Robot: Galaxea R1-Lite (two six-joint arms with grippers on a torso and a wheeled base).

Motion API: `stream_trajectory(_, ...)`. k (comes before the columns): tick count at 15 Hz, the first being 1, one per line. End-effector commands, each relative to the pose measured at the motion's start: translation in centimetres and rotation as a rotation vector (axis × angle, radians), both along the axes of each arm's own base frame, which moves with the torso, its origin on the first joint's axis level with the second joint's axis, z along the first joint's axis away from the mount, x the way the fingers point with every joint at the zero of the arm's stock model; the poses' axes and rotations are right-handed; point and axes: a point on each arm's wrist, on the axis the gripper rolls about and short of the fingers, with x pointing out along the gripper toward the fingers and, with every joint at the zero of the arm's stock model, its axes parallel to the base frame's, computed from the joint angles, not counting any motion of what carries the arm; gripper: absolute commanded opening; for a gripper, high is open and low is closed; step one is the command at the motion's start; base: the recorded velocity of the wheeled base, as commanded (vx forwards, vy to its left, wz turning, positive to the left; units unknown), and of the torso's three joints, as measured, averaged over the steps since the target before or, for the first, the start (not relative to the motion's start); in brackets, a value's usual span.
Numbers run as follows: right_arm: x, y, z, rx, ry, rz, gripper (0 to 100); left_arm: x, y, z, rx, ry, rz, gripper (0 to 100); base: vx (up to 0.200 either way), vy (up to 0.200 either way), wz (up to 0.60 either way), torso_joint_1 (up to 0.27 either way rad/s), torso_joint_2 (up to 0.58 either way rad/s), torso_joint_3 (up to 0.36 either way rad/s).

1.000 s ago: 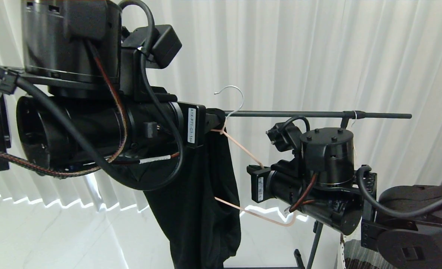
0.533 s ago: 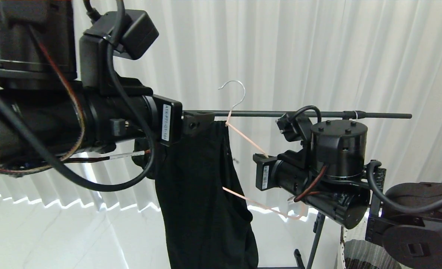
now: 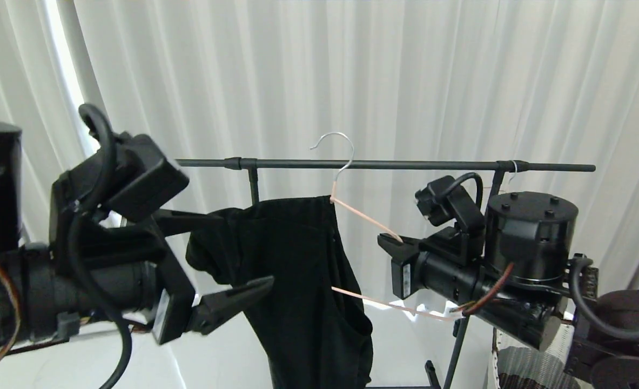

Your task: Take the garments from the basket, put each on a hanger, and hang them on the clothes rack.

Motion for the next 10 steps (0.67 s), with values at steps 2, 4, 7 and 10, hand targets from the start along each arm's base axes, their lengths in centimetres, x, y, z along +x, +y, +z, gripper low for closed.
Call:
stream_trajectory(2,-2.3,-2.6,-1.6,-0.06,-0.038,0.065,0,-1.6,1.6,-0.9,-0.016,0.007,-0.024,100,0.0,0.0,0.0,0.0,0.0,0.0)
stream_trajectory(4,-4.3,-4.2,-3.2,-0.105,-0.053,0.103,0,-1.7,1.6,-1.4,-0.035,0.04,-0.094,100,0.0,0.0,0.0,0.0,0.0,0.0)
stream_trajectory(7,-6.2,-4.8,-3.5,-0.13,-0.084,0.161,0,-2.1,1.4,-3.0,-0.035,0.113,-0.178,100,0.0,0.0,0.0,0.0,0.0,0.0)
stream_trajectory(10,-7.3,-4.8,-3.5,-0.14,-0.099,0.203,0,-2.5,1.4,-4.7,-0.02,0.177,-0.227,100,0.0,0.0,0.0,0.0,0.0,0.0)
